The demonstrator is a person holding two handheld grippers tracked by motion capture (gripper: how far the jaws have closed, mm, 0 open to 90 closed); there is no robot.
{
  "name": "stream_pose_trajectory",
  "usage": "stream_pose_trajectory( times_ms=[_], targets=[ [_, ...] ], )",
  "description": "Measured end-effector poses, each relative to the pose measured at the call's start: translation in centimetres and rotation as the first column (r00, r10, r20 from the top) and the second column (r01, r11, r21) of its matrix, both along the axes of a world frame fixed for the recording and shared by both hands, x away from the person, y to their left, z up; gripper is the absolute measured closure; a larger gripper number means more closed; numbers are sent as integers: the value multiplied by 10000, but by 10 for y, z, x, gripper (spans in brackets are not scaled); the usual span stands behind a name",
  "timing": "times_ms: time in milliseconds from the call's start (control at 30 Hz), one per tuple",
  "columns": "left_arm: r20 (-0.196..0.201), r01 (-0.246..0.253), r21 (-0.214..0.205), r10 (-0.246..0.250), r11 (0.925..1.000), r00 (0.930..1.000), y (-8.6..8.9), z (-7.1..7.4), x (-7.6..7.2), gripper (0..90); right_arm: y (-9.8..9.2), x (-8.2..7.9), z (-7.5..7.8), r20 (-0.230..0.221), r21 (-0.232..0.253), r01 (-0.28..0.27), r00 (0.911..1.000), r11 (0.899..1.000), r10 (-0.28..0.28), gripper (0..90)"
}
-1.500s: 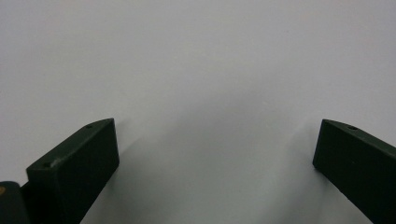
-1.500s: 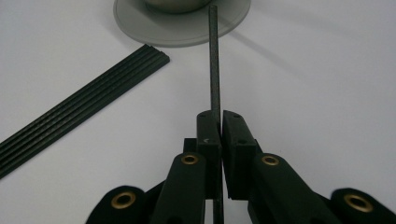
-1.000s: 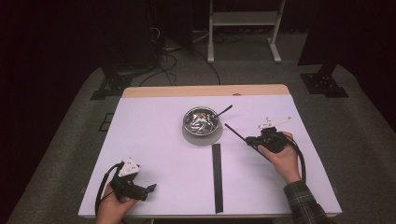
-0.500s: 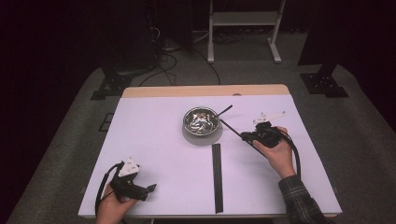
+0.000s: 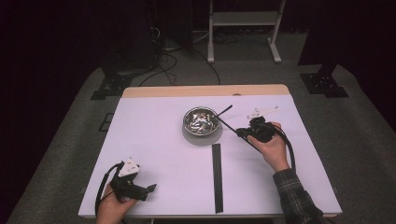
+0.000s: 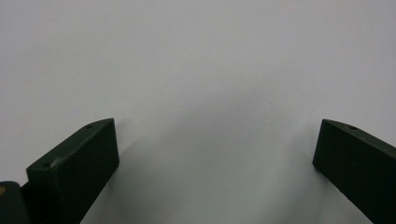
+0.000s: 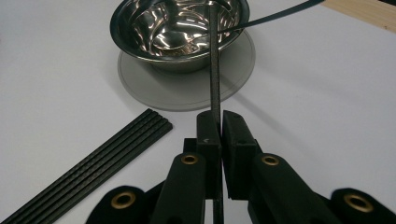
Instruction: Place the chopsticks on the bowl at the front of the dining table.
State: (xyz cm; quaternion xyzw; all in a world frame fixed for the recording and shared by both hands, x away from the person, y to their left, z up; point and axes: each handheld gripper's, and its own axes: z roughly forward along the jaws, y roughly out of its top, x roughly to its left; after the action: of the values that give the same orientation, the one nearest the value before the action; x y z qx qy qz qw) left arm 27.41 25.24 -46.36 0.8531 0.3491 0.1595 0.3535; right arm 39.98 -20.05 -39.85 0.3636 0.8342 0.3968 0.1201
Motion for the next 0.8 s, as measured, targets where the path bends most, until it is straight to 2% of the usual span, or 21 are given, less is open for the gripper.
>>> stream_pose_trajectory(
  times_ms=[800],
  targets=[
    [13, -21, -26, 21, 10000, 10000, 0, 0, 0, 0, 24, 30, 11, -43, -18, 186, 9998, 9998, -186, 858]
  ],
)
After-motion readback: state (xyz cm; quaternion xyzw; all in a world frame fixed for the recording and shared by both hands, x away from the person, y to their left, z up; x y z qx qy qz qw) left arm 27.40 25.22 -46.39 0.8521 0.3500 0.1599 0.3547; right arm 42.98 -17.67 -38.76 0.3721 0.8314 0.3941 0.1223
